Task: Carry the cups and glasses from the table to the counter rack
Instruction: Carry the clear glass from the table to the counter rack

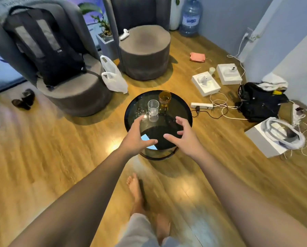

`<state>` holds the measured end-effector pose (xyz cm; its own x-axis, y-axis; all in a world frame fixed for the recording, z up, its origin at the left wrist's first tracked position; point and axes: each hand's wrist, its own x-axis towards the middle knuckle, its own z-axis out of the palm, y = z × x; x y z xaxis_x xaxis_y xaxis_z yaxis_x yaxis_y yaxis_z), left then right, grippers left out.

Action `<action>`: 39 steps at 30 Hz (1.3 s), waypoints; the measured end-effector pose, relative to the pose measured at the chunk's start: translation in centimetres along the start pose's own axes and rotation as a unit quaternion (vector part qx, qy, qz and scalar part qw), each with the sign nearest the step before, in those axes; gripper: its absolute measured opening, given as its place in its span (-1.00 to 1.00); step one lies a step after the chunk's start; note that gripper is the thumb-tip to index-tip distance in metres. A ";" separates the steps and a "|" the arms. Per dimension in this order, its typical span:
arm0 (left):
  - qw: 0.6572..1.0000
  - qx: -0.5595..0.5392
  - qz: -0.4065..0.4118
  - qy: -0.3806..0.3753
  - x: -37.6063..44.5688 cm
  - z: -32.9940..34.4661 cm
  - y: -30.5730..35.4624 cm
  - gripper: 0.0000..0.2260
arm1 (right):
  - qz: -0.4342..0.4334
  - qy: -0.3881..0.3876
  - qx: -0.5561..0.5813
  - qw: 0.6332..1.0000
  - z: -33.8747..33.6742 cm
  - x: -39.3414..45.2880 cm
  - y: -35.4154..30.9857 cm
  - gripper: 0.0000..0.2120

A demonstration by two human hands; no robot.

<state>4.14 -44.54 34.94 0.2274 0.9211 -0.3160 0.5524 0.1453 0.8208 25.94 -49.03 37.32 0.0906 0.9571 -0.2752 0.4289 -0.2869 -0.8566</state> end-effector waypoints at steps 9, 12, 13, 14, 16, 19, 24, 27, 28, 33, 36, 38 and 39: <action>0.997 0.040 -0.055 -0.029 20.7 0.5 -6.2 0.02 | 0.066 0.027 -0.036 0.997 3.8 18.5 5.5 -0.23; 0.995 0.044 -0.085 -0.034 25.4 1.8 -8.7 0.01 | 0.085 0.025 -0.047 0.995 5.0 23.4 7.9 -0.25; 0.994 0.044 -0.090 -0.036 26.8 2.3 -9.7 0.00 | 0.090 0.022 -0.052 0.994 5.5 24.9 8.8 -0.25; 0.994 0.046 -0.091 -0.037 28.3 2.9 -10.7 0.00 | 0.092 0.017 -0.055 0.994 6.1 26.7 9.7 -0.25; 0.994 0.058 -0.091 -0.036 31.0 4.0 -13.0 0.01 | 0.093 0.001 -0.055 0.994 7.5 30.0 11.9 -0.25; 0.993 0.077 -0.087 -0.014 34.9 5.9 -16.6 0.03 | 0.088 -0.019 -0.039 0.995 10.0 34.5 15.8 -0.22; 0.994 0.090 -0.060 0.024 39.5 8.5 -20.6 0.05 | 0.078 -0.016 0.002 0.997 13.7 40.2 20.4 -0.06; 0.997 0.078 -0.014 0.022 41.4 9.4 -21.1 -0.03 | 0.075 -0.013 0.013 0.997 14.8 42.3 21.6 0.03; 0.998 0.065 -0.002 0.021 41.9 9.7 -21.1 -0.10 | 0.070 -0.019 0.016 0.997 15.1 42.8 21.8 0.02; 0.999 -0.002 -0.020 0.033 42.8 9.9 -20.5 -0.37 | 0.062 -0.014 0.030 0.998 15.6 43.7 21.2 -0.17; 0.999 -0.027 -0.005 0.031 42.0 8.8 -19.3 -0.37 | 0.046 -0.011 0.036 0.998 14.6 42.9 19.5 -0.22; 0.999 -0.035 0.005 0.029 41.1 7.7 -17.2 -0.34 | 0.038 -0.004 0.039 0.999 13.2 41.8 17.3 -0.23; 0.999 -0.040 0.008 0.027 40.5 7.1 -15.9 -0.33 | 0.033 0.001 0.037 0.999 12.3 41.2 16.0 -0.23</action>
<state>10.27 -12.08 5.71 0.1905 0.9415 -0.2779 0.4822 0.1568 0.8619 25.45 -14.66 6.86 0.1173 0.9362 -0.3313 0.3543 -0.3511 -0.8667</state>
